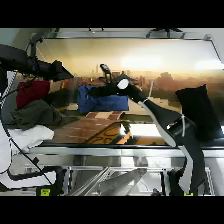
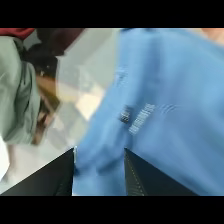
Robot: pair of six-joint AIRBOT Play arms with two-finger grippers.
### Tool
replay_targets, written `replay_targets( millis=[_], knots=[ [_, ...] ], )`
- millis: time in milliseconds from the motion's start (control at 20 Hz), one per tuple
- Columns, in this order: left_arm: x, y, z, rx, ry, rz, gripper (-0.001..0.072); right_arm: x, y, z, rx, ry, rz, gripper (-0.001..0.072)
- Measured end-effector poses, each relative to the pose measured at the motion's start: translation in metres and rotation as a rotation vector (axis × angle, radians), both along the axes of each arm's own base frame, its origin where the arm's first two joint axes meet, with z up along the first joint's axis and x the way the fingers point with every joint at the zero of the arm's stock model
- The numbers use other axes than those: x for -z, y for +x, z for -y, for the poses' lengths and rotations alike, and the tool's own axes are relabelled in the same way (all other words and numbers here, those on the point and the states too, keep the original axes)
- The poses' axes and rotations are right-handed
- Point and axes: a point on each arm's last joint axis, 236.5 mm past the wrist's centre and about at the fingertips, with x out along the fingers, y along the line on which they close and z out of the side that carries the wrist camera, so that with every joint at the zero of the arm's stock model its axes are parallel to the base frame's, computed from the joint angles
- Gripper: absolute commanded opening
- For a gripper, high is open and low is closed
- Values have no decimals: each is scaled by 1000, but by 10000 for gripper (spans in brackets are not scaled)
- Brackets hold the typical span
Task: Fold the shirts.
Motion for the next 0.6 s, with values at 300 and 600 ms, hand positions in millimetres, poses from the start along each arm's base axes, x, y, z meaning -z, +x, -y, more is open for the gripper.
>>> replay_targets(
  millis=[300,600],
  knots=[
    [12,-7,0,16,1,-31,21,-32,23,132,23,-74,-132,344],
    [14,-9,1,26,3,-35,21,41,20,226,147,-279,-363,348]
  ],
)
